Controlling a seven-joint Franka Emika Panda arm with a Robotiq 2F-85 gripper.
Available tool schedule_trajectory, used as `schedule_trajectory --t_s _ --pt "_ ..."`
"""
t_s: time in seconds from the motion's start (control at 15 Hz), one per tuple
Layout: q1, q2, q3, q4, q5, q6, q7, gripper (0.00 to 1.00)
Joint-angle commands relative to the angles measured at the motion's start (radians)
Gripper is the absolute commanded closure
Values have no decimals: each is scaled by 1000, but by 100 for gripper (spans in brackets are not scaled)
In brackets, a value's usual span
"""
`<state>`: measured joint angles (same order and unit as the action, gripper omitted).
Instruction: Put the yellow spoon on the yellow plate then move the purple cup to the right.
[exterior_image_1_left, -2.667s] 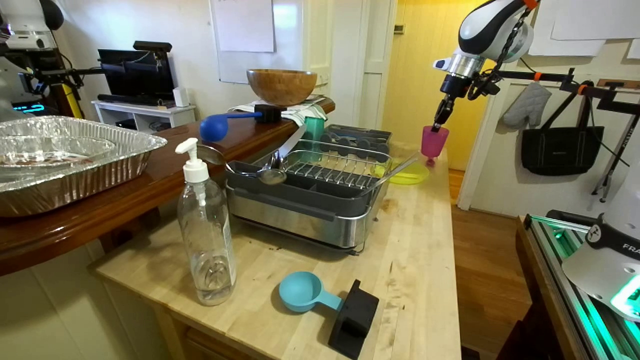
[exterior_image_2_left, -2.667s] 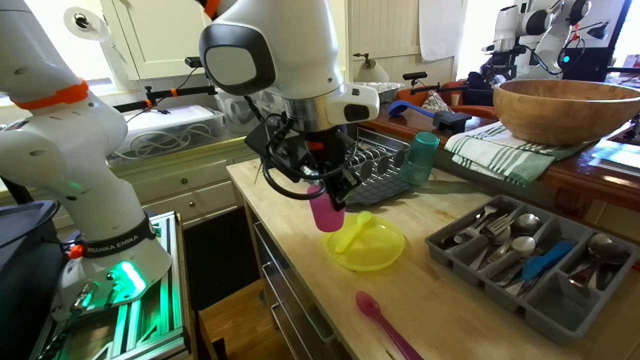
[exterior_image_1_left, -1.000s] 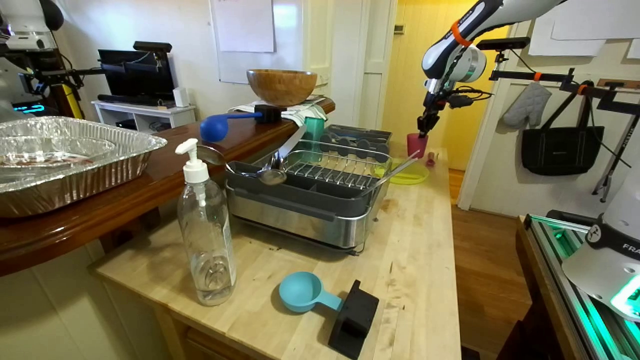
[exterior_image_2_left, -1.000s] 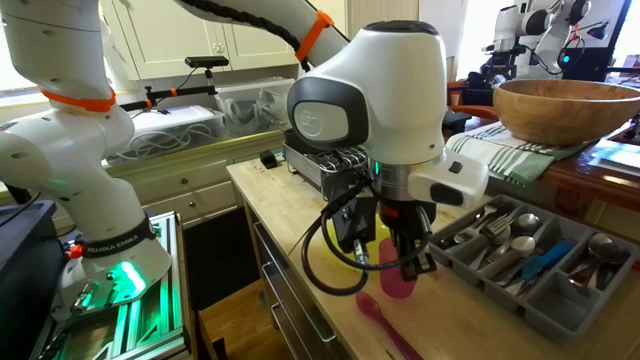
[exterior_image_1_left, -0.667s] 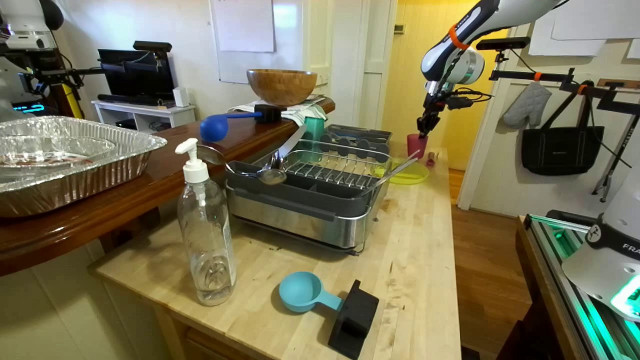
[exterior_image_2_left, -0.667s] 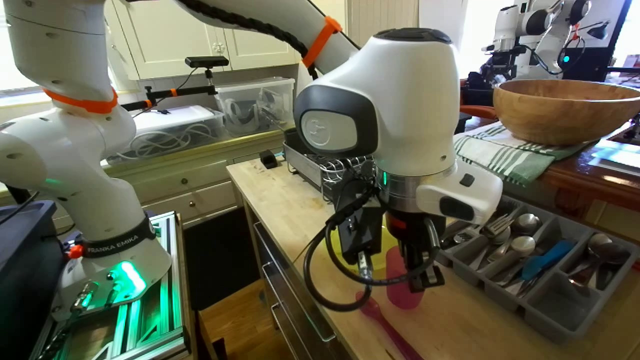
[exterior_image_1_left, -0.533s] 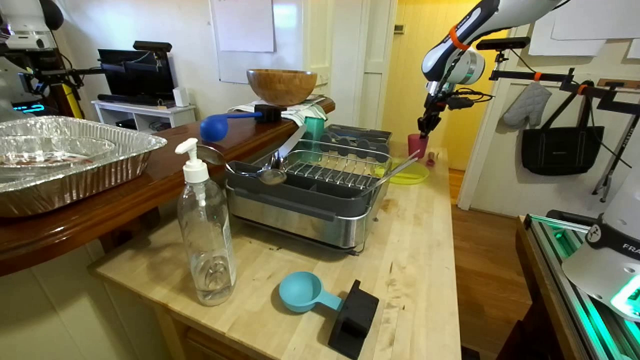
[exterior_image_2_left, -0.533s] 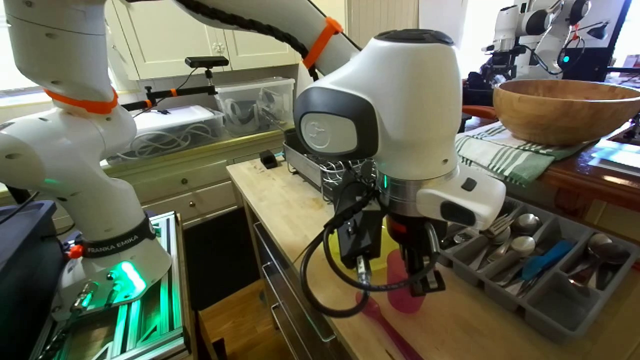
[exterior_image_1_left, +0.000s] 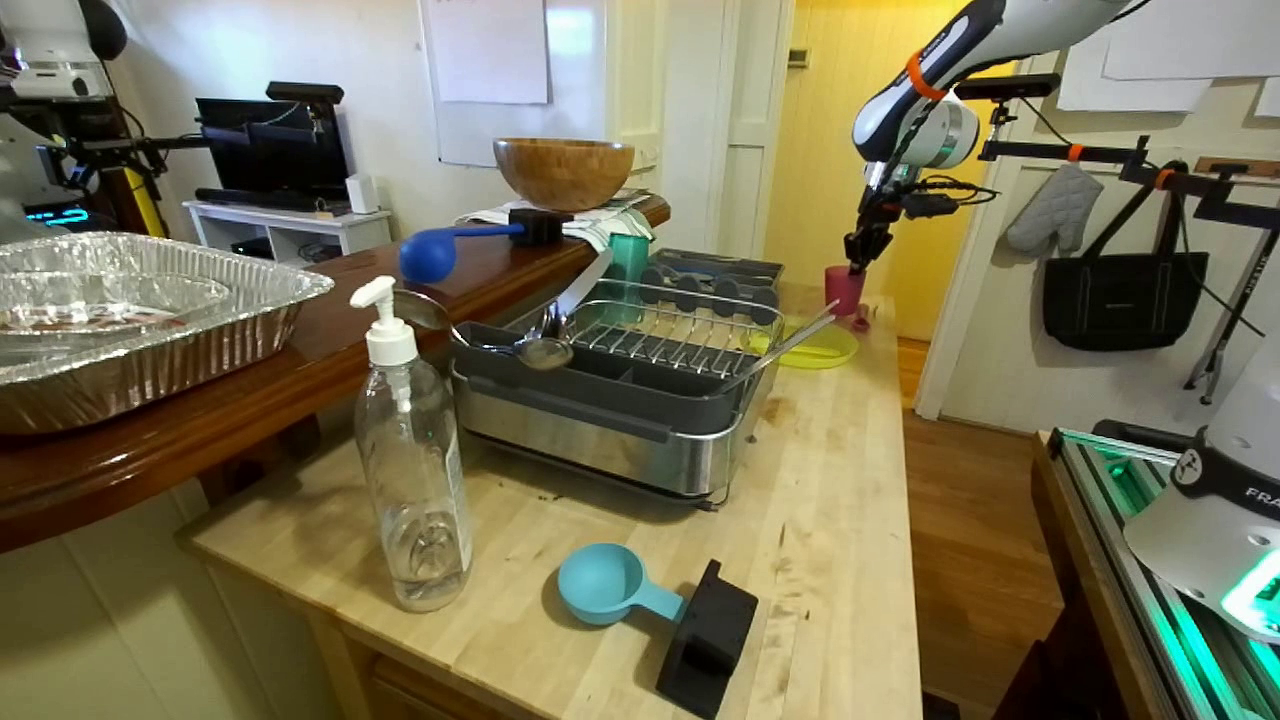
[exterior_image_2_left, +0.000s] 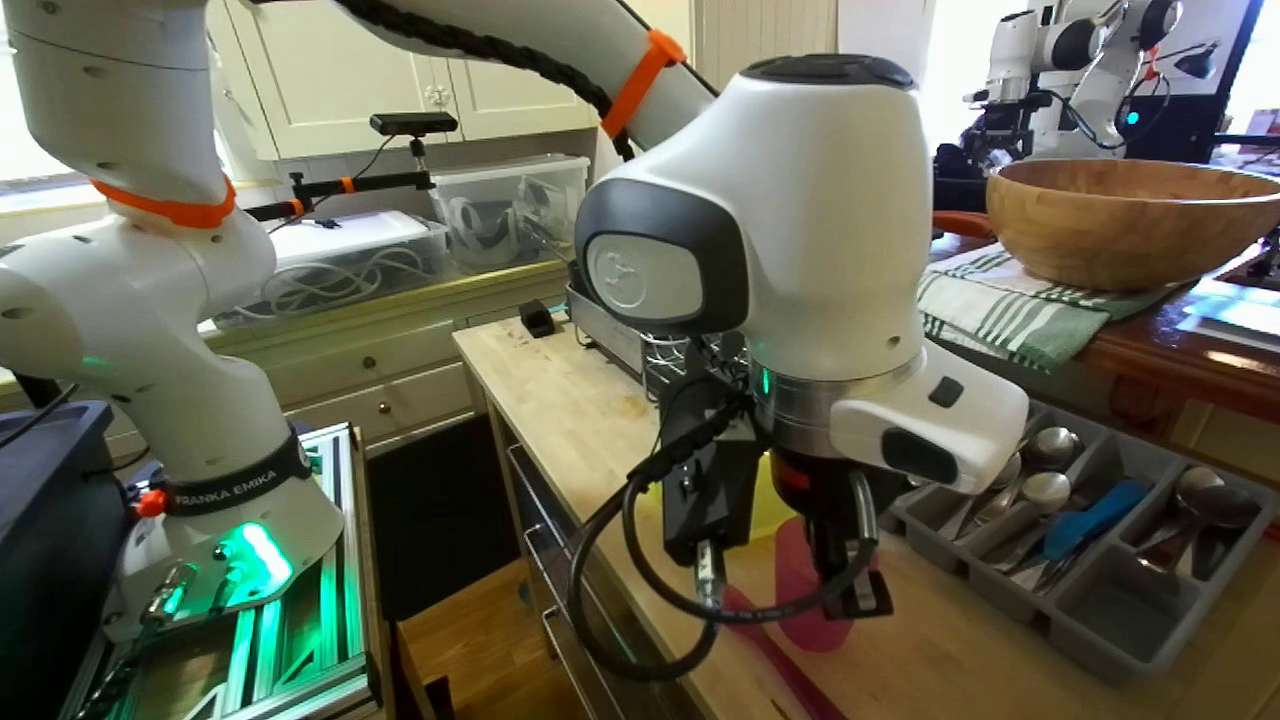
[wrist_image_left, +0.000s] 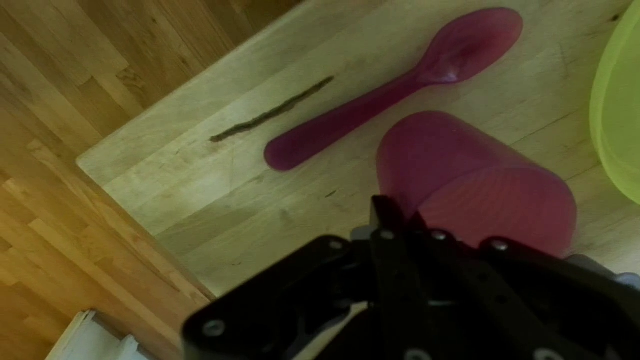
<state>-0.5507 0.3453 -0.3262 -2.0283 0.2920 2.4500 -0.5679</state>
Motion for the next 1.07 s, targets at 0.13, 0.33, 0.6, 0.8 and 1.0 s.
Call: schedule_trajectory --t_s 0.13,0.33,0.6,0.8,1.0 --pt "-30 25 23 27 -11 -8 23 75" --pt "-35 29 27 31 -11 -7 25 55" --pt "-42 32 31 36 -10 -6 27 26" --pt "-45 27 34 34 -7 -4 27 4" --pt "-43 -1 41 20 -4 -1 18 0"
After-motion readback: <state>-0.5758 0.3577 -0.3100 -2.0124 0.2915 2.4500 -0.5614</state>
